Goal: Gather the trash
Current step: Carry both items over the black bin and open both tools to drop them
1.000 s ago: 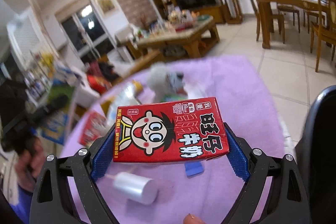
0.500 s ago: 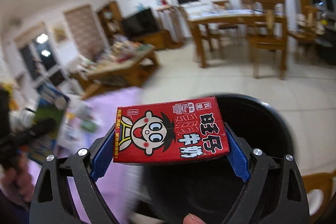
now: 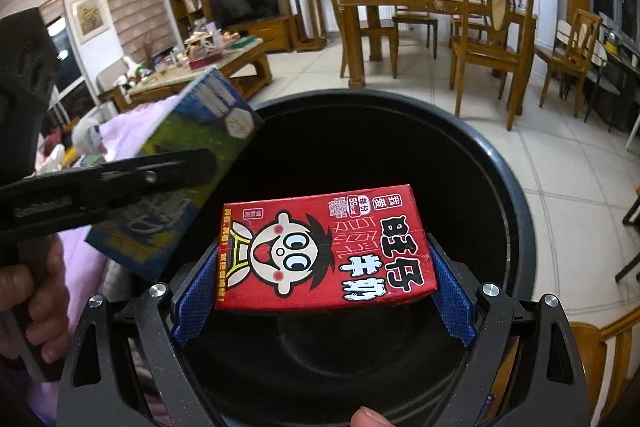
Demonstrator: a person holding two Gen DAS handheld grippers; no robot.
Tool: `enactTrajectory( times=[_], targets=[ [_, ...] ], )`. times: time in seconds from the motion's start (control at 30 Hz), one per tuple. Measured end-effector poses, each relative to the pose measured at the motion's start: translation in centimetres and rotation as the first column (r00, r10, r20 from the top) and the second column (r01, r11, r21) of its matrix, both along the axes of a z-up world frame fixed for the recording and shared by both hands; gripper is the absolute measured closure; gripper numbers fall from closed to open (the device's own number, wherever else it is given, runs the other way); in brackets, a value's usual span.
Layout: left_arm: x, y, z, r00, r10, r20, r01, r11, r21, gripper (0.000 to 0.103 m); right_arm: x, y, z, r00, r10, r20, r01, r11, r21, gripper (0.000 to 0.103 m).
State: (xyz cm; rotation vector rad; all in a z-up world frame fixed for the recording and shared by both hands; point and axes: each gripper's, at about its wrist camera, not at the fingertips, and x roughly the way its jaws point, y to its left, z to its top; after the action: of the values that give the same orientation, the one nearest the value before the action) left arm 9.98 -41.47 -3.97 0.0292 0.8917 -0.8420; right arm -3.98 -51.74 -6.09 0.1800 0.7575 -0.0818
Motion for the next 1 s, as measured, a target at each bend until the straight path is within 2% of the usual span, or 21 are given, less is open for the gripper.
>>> enactTrajectory(
  times=[0.1,0.43,0.5,0.53,0.57,0.6,0.9,0.93,0.97,1.0],
  targets=[
    [0.0,0.0,-0.1,1.0,0.007,-0.014,-0.007,1.0,0.002,0.062,-0.1,0.4,-0.7,1.0,0.002,-0.002,-0.002,1.0,-0.016,0.012],
    [-1.6,0.2,0.7,1.0,0.013,0.015,-0.013,1.0,0.028,0.06,0.6,0.8,-0.5,1.0,0.008,0.002,-0.008,1.0,-0.031,0.012],
    [-1.8,-0.1,0.7,1.0,0.015,0.02,-0.016,0.999,0.036,0.054,0.6,0.7,-0.6,1.0,0.008,0.0,-0.008,0.999,-0.037,0.012],
    [-1.9,-0.1,0.8,1.0,0.017,0.023,-0.018,0.999,0.035,0.045,0.5,0.6,-0.7,1.0,0.01,0.0,-0.01,0.999,-0.038,0.012],
    [-2.0,0.2,1.0,0.999,0.022,0.028,-0.023,0.999,0.027,0.041,0.4,0.6,-0.7,1.0,0.012,0.0,-0.012,0.999,-0.036,0.01],
    [-2.0,0.4,1.2,0.999,0.024,0.03,-0.024,0.999,0.02,0.041,0.4,0.5,-0.6,1.0,0.013,0.0,-0.013,0.999,-0.032,0.007],
    [-3.2,4.2,3.5,0.998,0.044,0.04,-0.043,0.999,-0.031,0.039,-0.5,1.5,0.7,1.0,0.006,0.022,-0.005,0.999,-0.041,0.007],
    [-3.4,4.8,3.8,0.998,0.051,0.044,-0.049,0.998,-0.038,0.027,-0.6,1.8,1.0,1.0,0.007,0.027,-0.006,0.999,-0.045,0.007],
    [-3.6,5.9,4.4,0.996,0.07,0.058,-0.067,0.997,-0.048,0.02,-0.7,2.3,1.5,0.999,0.012,0.034,-0.01,0.999,-0.053,0.007],
    [-3.7,7.1,5.0,0.994,0.087,0.073,-0.083,0.995,-0.057,0.02,-0.7,2.9,1.9,0.999,0.018,0.04,-0.016,0.998,-0.061,0.007]
  ],
)
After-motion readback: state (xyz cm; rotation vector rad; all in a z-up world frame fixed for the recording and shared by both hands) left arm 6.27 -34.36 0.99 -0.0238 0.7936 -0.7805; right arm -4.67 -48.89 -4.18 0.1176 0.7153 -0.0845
